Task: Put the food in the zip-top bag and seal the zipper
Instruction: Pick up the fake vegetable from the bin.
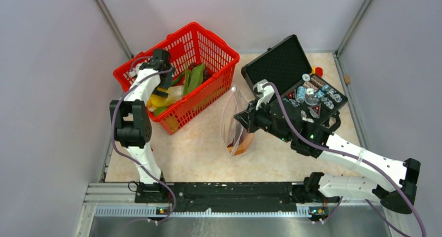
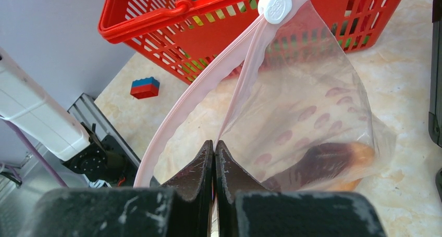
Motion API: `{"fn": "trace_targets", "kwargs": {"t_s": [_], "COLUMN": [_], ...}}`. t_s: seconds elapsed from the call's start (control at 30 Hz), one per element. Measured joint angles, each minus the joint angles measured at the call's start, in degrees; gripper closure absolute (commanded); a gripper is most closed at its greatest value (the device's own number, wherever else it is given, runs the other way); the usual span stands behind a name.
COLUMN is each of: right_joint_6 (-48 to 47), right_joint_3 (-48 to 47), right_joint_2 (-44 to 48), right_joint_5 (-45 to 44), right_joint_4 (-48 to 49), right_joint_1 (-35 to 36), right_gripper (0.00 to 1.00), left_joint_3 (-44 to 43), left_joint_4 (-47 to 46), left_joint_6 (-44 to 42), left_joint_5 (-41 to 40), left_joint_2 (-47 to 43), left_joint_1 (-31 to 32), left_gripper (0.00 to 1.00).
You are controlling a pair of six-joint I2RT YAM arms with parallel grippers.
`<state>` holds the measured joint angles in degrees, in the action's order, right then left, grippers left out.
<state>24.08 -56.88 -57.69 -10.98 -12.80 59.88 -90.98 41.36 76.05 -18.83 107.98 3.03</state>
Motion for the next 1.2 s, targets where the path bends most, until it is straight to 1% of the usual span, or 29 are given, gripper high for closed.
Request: {"fn": "trace_targets", "kwargs": {"t_s": [0.23, 0.53, 0.73, 0.83, 0.87, 0.9, 0.93, 0.97, 1.1, 1.17, 1.2], "right_joint_6": [-0.04, -0.04, -0.02, -0.02, 0.0, 0.0, 0.0, 0.0, 0.02, 0.02, 0.02], "right_joint_3": [0.0, 0.2, 0.33, 0.37, 0.46, 0.68, 0.76, 0.81, 0.98, 1.03, 1.03], "right_joint_2": [0.0, 0.0, 0.0, 0.0, 0.0, 0.02, 0.0, 0.0, 0.11, 0.35, 0.55], "right_joint_5": [-0.33, -0.52, -0.55, -0.52, -0.52, -0.5, -0.44, -0.46, -0.44, -0.52, -0.55], "right_joint_4": [0.15, 0.85, 1.16, 1.31, 1.42, 1.7, 1.75, 1.77, 2.08, 2.08, 2.08], "right_joint_1": [0.0, 0.0, 0.0, 0.0, 0.0, 0.0, 0.0, 0.0, 0.0, 0.0, 0.0], "right_gripper": [1.0, 1.0, 1.0, 1.0, 1.0, 1.0, 1.0, 1.0, 1.0, 1.0, 1.0], "left_joint_3": [-0.37, -1.36, 4.04, 5.64, 6.05, 6.1, 6.12, 6.21, 6.29, 6.38, 6.64], "left_joint_4": [1.86, 2.67, 1.42, 1.31, 1.09, 0.92, 0.9, 0.85, 0.13, -0.31, -0.57], "left_joint_6": [5.46, 5.51, 6.8, 6.97, 7.02, 6.97, 6.8, 6.88, 6.23, 6.08, 6.08], "left_joint_5": [1.84, 3.96, 3.65, 2.97, 2.86, 2.84, 2.82, 2.84, 2.84, 2.6, 2.47], "left_joint_2": [3.1, 5.22, 3.93, 3.76, 3.85, 3.91, 3.91, 3.93, 4.13, 3.82, 3.43], "left_joint_1": [-1.95, -2.86, -2.91, -2.86, -2.84, -2.82, -2.82, -2.82, -2.86, -2.95, -3.02], "left_gripper": [0.01, 0.01, 0.02, 0.06, 0.11, 0.23, 0.32, 0.45, 0.88, 1.0, 1.0]}}
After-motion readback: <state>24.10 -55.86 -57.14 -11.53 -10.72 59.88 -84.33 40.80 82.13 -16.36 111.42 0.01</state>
